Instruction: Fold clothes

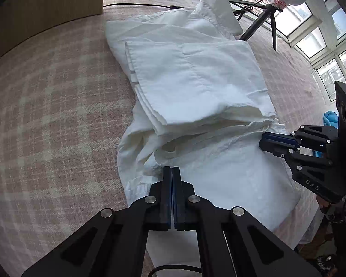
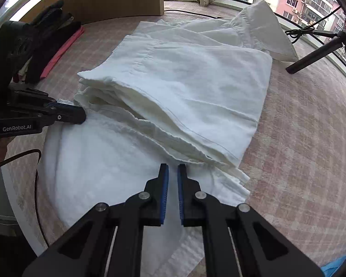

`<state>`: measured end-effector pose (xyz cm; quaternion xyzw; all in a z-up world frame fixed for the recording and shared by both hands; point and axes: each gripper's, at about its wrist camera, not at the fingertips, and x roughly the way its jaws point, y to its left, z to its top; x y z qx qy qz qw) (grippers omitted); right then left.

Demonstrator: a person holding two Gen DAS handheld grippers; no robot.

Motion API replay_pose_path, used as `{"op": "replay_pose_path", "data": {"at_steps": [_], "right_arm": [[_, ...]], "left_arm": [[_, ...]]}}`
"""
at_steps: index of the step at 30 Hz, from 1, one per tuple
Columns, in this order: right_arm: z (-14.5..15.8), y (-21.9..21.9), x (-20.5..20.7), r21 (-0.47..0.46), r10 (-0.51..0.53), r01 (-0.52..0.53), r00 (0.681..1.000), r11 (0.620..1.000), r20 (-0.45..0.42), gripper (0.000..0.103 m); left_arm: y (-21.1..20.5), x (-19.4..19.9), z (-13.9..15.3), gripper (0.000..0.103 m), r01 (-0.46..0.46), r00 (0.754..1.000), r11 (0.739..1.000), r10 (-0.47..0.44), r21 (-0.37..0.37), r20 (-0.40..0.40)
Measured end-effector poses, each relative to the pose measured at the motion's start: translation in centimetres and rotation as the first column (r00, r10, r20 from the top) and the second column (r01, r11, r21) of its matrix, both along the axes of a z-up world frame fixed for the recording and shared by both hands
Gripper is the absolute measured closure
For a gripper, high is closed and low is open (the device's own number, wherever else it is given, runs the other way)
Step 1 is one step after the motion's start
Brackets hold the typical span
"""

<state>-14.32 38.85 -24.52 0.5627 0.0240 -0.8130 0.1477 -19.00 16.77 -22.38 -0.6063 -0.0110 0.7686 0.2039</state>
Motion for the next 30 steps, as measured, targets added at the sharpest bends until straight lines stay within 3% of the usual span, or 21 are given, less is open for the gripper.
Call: {"op": "replay_pose_path", "data": {"at_steps": [4, 6, 9, 12, 15, 16, 17, 18, 19, 23, 25, 30], "right_arm": [[1.7, 1.8, 0.9, -0.159, -0.027, 0.027, 1.0, 0.987, 0.005, 0.092], [0.8, 1.4, 1.1, -0.186, -0.016, 0.023, 0.999, 0.982, 0.04, 0.089], [-1.4, 0.6, 1.2, -0.083, -0.002, 0.007, 0.998, 0.997, 0.063, 0.091], [-1.1, 1.6, 0.8, -0.117, -0.028, 0.038, 0.995, 0.992, 0.093, 0.093], [1.3, 3.5, 0.6, -0.102, -0.066, 0.07, 0.997, 0.992, 0.039, 0.089], [2.4, 4.4, 0.4, -0.099, -0.086, 0.085, 0.996, 0.991, -0.002, 0.083], [3.4, 5.6, -0.2, -0.102, -0.118, 0.113, 0.992, 0.988, -0.044, 0.069], [4.4, 6.7, -0.7, -0.105, -0.15, 0.14, 0.985, 0.985, -0.086, 0.061], [5.3, 7.8, -1.5, -0.115, -0.179, 0.165, 0.976, 0.979, -0.122, 0.053], [6.3, 10.6, -8.2, -0.208, -0.273, 0.239, 0.95, 0.949, -0.154, 0.053], [6.1, 10.5, -11.6, -0.174, -0.284, 0.256, 0.945, 0.951, -0.161, 0.053], [5.9, 8.9, -19.0, 0.01, -0.218, 0.226, 0.95, 0.974, -0.223, 0.047]], "left_arm": [[0.6, 2.3, 3.5, 0.078, 0.086, 0.992, 0.996, -0.084, 0.022, -0.095], [1.2, 3.0, 3.2, 0.078, 0.121, 0.988, 0.993, -0.12, 0.007, -0.097], [1.5, 2.3, 1.3, 0.078, 0.131, 0.988, 0.991, -0.132, -0.021, -0.077], [1.6, 1.1, -0.9, 0.078, 0.127, 0.991, 0.991, -0.13, -0.047, -0.044], [0.7, 0.4, 0.8, 0.08, 0.112, 0.994, 0.994, -0.112, -0.011, -0.014], [0.2, 0.0, 1.9, 0.079, 0.113, 0.993, 0.994, -0.113, -0.005, -0.039], [-0.4, -0.4, 3.1, 0.077, 0.113, 0.992, 0.994, -0.113, 0.001, -0.064], [-0.8, -0.9, 4.2, 0.073, 0.112, 0.99, 0.994, -0.112, 0.001, -0.087], [-1.0, -2.2, 4.9, 0.07, 0.105, 0.989, 0.994, -0.107, -0.017, -0.106], [-1.5, -7.5, 6.4, 0.068, 0.093, 0.982, 0.993, -0.103, -0.07, -0.16], [-1.4, -10.3, 5.6, 0.065, 0.103, 0.982, 0.992, -0.114, -0.08, -0.15], [-0.6, -16.0, 2.7, 0.064, 0.139, 0.982, 0.985, -0.15, -0.097, -0.111]]}}
